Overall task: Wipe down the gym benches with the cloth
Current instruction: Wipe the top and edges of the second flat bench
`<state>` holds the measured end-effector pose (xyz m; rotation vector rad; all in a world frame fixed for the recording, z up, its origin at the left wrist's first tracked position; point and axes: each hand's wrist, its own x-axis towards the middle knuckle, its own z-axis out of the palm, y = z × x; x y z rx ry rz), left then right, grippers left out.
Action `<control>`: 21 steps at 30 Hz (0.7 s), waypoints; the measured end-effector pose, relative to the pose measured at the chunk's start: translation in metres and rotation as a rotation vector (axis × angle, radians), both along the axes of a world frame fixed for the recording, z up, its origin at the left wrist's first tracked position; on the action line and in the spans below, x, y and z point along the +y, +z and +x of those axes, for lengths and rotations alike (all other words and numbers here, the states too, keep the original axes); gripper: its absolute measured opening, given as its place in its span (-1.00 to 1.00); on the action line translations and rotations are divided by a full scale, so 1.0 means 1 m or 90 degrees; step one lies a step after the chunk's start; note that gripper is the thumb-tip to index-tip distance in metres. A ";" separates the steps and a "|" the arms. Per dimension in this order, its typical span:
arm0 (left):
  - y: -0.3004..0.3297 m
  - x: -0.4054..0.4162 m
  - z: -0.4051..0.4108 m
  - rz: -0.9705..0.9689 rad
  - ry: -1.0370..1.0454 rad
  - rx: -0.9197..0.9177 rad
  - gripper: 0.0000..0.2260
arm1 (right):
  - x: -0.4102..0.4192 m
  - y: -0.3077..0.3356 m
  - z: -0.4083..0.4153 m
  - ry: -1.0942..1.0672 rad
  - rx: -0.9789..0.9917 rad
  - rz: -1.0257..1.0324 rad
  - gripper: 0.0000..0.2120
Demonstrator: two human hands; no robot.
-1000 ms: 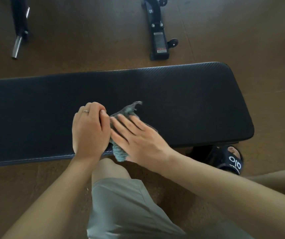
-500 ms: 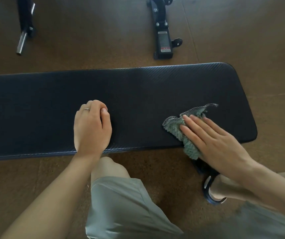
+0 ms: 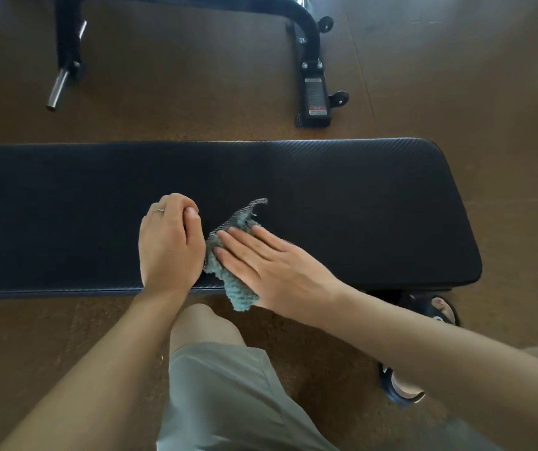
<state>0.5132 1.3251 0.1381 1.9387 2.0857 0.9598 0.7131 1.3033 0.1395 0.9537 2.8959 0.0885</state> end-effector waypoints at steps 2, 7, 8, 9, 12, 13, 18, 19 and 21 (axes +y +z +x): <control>0.004 0.002 -0.004 0.002 0.012 -0.004 -0.81 | -0.006 0.000 0.032 -0.016 -0.008 -0.001 -0.21; 0.008 -0.007 -0.041 -0.006 0.027 0.117 -0.79 | -0.023 0.002 0.116 -0.085 -0.050 0.015 -0.28; 0.006 -0.008 -0.049 -0.016 0.056 0.118 -0.81 | -0.022 0.005 0.121 -0.080 -0.062 0.013 -0.29; 0.004 -0.008 -0.052 -0.027 0.091 0.106 -0.82 | -0.019 0.006 0.120 -0.075 -0.071 0.009 -0.29; 0.001 -0.003 -0.049 -0.043 0.157 0.092 -0.81 | -0.009 0.005 0.087 -0.047 -0.064 -0.001 -0.30; 0.000 -0.003 -0.047 -0.042 0.162 0.093 -0.80 | -0.005 0.004 0.071 -0.030 -0.060 -0.015 -0.29; -0.004 -0.006 -0.051 -0.037 0.172 0.053 -0.84 | 0.029 0.002 -0.019 0.010 0.001 -0.060 -0.29; -0.004 -0.005 -0.051 -0.040 0.168 0.052 -0.85 | 0.036 0.003 -0.035 0.002 0.008 -0.062 -0.29; -0.005 -0.005 -0.052 -0.044 0.159 0.055 -0.85 | 0.044 0.003 -0.056 -0.038 0.010 -0.068 -0.29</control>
